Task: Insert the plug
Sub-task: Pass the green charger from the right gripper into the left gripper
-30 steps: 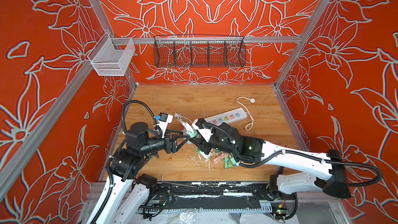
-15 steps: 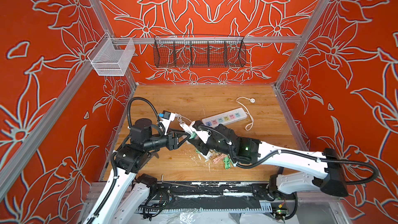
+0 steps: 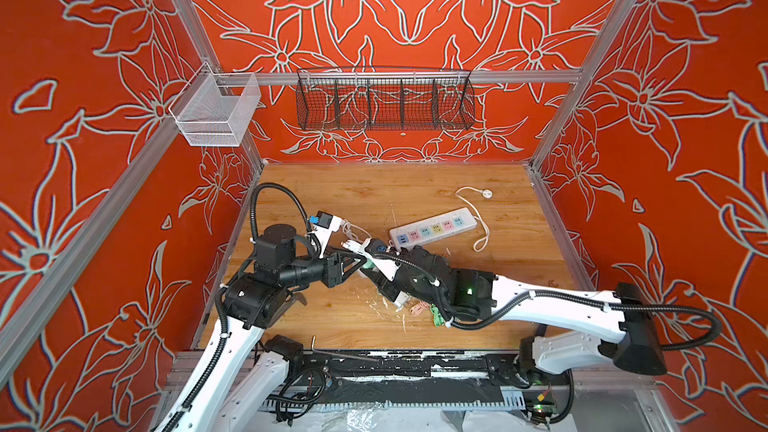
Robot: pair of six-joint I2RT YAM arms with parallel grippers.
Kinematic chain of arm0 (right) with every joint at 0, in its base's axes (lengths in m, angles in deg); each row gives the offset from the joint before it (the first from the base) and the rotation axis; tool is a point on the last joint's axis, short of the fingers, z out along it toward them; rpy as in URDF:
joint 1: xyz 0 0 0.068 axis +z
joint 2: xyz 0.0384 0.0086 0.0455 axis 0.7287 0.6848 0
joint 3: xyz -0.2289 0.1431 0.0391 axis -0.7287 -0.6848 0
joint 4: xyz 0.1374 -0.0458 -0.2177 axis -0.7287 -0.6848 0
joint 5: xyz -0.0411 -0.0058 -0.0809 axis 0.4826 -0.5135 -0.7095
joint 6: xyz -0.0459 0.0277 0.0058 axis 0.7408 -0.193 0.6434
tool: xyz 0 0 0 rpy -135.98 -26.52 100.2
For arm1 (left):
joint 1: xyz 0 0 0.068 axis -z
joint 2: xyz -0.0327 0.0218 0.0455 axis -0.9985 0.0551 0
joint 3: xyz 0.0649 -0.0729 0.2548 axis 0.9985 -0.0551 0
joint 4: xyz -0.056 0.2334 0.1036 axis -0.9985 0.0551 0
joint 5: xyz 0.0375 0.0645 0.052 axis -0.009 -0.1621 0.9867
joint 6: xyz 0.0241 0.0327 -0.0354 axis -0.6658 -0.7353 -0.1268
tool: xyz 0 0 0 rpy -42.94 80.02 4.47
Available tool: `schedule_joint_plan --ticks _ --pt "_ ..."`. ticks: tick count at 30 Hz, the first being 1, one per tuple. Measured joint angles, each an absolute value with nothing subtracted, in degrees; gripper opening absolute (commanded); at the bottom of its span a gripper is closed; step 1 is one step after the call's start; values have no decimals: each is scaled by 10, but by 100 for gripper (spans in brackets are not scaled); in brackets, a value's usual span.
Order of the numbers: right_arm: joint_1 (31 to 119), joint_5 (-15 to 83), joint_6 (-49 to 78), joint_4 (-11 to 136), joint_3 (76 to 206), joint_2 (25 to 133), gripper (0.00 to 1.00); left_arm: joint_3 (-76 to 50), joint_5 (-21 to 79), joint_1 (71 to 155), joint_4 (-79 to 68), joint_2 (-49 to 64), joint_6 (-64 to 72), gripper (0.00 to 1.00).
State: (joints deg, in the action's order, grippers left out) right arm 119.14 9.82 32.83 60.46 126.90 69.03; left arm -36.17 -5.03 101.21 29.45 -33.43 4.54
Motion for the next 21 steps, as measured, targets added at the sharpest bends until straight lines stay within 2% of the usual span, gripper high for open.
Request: schedule_joint_plan --ticks 9,13,16,19,21 --pt "1196 80 348 610 1269 692 37 -357 -54 1016 297 -312 35 43" --pt "1198 80 351 614 1269 693 37 -357 -56 1019 296 -310 34 40" --pt "1198 81 352 621 1267 694 37 -357 -61 1019 292 -310 35 32" --pt "1198 78 353 632 1263 694 37 -357 -66 1019 288 -310 39 18" --pt "1198 77 353 635 1259 694 38 -361 -68 1019 287 -310 36 16"
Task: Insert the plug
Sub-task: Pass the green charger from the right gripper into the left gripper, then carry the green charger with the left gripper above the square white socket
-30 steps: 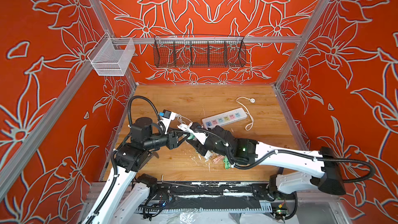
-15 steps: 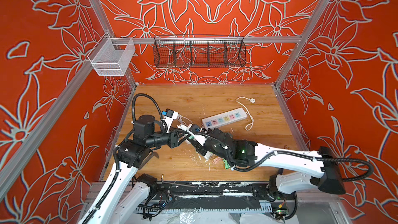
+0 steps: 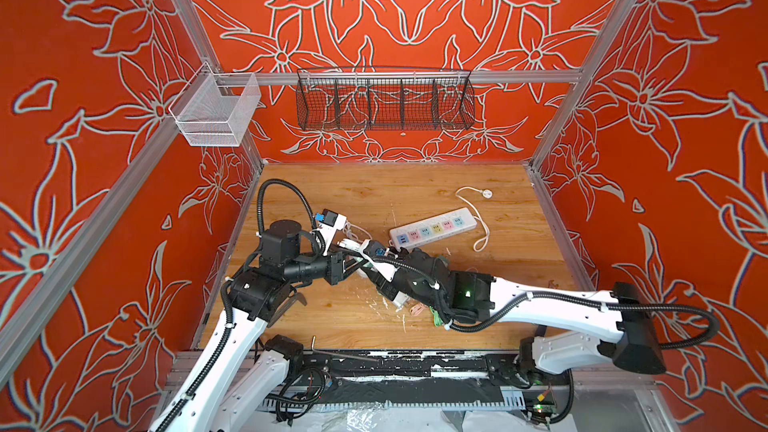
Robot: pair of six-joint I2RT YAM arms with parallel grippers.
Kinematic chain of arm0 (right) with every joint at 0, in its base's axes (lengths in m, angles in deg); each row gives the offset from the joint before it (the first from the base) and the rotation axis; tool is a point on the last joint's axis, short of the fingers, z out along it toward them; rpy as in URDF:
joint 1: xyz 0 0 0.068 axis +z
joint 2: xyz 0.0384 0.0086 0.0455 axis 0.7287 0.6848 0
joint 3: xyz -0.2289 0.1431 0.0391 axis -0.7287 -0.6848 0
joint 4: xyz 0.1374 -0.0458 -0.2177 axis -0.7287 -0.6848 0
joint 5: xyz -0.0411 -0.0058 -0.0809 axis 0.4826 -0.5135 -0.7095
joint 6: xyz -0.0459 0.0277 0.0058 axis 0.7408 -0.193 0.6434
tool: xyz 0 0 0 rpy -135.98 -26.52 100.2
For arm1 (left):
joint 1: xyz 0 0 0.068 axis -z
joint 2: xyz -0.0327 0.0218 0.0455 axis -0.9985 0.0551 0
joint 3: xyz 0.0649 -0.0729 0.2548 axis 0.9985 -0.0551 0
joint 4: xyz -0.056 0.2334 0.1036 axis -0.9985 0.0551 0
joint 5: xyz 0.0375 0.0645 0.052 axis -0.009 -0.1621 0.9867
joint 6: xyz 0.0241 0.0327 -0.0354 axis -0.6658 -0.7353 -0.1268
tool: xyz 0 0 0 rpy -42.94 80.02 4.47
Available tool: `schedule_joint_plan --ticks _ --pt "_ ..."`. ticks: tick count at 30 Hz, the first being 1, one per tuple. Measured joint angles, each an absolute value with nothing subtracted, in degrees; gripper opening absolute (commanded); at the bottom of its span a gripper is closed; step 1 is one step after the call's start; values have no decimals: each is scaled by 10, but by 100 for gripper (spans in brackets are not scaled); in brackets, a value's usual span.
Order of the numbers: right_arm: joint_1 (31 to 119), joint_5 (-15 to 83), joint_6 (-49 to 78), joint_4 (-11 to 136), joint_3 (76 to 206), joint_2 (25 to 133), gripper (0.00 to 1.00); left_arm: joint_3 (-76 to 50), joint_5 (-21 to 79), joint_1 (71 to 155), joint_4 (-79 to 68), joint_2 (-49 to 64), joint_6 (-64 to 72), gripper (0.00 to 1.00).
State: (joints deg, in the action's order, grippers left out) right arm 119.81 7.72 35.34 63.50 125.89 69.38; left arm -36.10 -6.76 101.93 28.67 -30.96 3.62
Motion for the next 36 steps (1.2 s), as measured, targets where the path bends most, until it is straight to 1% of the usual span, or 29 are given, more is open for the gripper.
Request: schedule_joint_plan --ticks 1,2,5,7,9,12,16,18,21,26,29,33,36 --pt "1198 77 353 635 1258 694 38 -363 -69 1019 285 -310 38 16" --pt "1199 76 353 635 1257 694 38 -365 -70 1019 283 -310 38 14" --pt "1199 74 353 635 1256 694 42 -366 -74 1019 281 -310 38 0" --pt "1199 72 353 635 1256 694 48 -367 -75 1019 278 -310 37 0" --pt "1199 70 346 636 1256 694 63 -370 -74 1019 272 -310 36 0" --pt "1198 69 335 644 1256 694 78 -382 -57 1019 265 -302 38 0" --pt "1180 81 314 631 1250 688 86 -399 -7 1019 247 -281 48 0" --pt "1157 94 300 616 1239 676 89 -411 27 1019 237 -273 54 0" --pt "1108 119 271 590 1205 643 97 -424 82 1019 224 -262 62 0" --pt "1025 166 227 544 1156 592 98 -446 179 1019 199 -237 69 0" --pt "995 186 212 526 1137 576 98 -460 227 1019 188 -222 76 0" --pt "962 216 200 510 1122 570 98 -483 263 1019 155 -206 72 0" --pt "944 233 197 505 1113 570 97 -496 277 1019 133 -188 44 0"
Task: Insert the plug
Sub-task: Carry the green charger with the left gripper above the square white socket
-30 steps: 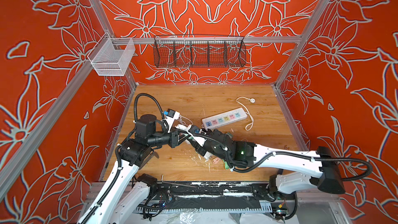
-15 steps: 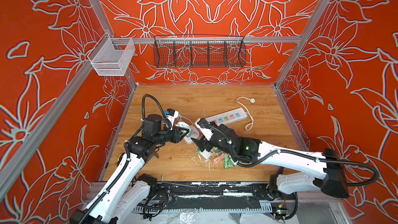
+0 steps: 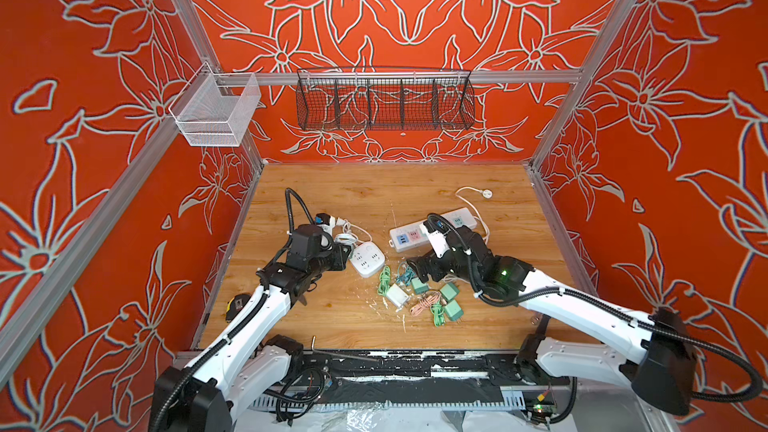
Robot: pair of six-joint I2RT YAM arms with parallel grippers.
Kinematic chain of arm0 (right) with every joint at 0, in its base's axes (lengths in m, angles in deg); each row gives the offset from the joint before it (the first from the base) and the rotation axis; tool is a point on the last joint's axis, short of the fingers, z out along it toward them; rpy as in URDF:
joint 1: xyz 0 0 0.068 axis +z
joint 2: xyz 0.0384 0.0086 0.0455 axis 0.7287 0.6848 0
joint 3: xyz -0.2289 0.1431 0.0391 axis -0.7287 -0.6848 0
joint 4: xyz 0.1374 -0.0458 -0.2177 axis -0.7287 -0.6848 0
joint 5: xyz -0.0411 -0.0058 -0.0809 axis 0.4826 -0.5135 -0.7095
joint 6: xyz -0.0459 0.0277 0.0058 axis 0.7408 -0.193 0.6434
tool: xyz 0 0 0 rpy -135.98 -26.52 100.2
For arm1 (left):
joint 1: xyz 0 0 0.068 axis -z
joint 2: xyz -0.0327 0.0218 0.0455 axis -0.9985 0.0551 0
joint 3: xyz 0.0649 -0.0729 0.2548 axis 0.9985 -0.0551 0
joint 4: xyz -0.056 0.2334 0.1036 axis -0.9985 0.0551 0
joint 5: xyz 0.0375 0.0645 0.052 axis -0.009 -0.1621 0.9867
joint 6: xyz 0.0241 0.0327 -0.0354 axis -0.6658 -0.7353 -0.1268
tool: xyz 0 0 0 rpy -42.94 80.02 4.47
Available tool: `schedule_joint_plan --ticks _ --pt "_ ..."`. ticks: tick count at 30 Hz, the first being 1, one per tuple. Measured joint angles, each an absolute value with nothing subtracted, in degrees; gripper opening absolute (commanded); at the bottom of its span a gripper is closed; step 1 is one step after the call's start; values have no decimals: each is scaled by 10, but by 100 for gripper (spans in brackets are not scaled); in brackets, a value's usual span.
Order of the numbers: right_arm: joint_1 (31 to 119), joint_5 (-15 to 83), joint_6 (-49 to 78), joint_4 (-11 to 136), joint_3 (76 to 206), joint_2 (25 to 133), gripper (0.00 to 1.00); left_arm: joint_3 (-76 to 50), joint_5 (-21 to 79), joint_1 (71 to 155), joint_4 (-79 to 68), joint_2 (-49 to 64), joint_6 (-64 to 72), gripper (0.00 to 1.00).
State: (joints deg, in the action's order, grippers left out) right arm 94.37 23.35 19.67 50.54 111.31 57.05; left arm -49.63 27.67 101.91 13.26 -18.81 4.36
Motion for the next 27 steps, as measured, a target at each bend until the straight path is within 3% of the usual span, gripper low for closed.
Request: schedule_joint_plan --ticks 17,27 --pt "910 303 210 534 1090 590 97 -405 192 1018 165 -48 -265 0" --pt "907 334 226 541 1088 591 97 -387 118 994 207 3 -357 0"
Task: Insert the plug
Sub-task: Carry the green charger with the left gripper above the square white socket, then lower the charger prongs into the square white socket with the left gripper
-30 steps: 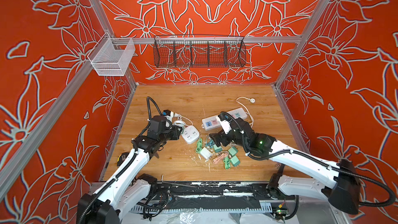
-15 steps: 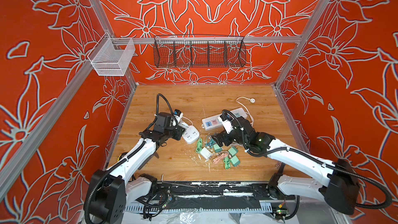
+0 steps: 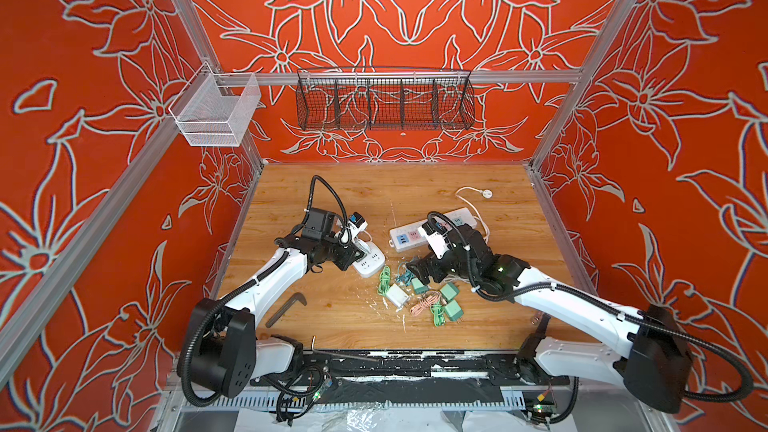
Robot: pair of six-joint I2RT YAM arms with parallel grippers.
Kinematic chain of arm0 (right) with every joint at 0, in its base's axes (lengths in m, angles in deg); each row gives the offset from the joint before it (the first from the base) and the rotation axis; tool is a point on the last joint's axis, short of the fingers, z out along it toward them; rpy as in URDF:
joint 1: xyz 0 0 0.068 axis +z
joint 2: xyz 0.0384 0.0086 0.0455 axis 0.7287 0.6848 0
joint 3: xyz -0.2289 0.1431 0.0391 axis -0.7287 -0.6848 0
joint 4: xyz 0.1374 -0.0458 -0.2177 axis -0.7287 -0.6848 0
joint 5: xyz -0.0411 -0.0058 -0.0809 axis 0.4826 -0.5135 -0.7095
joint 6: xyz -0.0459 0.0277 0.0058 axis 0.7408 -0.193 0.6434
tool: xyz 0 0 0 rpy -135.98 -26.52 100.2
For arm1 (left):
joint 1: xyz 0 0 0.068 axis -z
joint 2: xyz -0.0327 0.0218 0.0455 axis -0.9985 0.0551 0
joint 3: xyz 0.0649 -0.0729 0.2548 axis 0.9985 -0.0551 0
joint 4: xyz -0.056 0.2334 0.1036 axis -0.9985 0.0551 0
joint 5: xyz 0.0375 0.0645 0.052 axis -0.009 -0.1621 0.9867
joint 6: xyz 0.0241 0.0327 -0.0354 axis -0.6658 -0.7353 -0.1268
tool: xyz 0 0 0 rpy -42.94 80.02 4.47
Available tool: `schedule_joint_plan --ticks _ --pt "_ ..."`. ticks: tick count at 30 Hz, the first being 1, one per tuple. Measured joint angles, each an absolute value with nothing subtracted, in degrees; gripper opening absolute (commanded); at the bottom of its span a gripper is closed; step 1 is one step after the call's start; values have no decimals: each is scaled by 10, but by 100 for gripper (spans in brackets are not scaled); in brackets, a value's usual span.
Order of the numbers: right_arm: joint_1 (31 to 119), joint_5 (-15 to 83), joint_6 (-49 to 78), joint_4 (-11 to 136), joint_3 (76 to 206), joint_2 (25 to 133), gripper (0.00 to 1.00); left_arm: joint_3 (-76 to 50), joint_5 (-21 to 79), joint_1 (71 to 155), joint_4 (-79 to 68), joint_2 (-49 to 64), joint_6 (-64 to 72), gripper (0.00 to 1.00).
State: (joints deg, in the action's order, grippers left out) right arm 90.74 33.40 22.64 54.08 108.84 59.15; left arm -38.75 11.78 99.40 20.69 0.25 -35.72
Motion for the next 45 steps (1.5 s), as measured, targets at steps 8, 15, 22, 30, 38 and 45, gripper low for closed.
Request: schedule_joint_plan --ticks 8,15,22,30,38,45 --pt "907 352 231 548 1086 603 97 -396 92 959 189 22 -386 0" --pt "907 361 233 549 1085 605 97 -395 64 943 174 67 -395 0" --pt "907 365 237 548 1075 599 97 -384 44 938 161 90 -405 0" --pt "907 365 238 552 1070 591 97 -383 37 935 148 99 -414 0" --pt "907 366 239 561 1060 582 97 -383 25 920 143 111 -415 0" --pt "907 366 239 566 1058 577 97 -383 28 920 144 111 -430 0"
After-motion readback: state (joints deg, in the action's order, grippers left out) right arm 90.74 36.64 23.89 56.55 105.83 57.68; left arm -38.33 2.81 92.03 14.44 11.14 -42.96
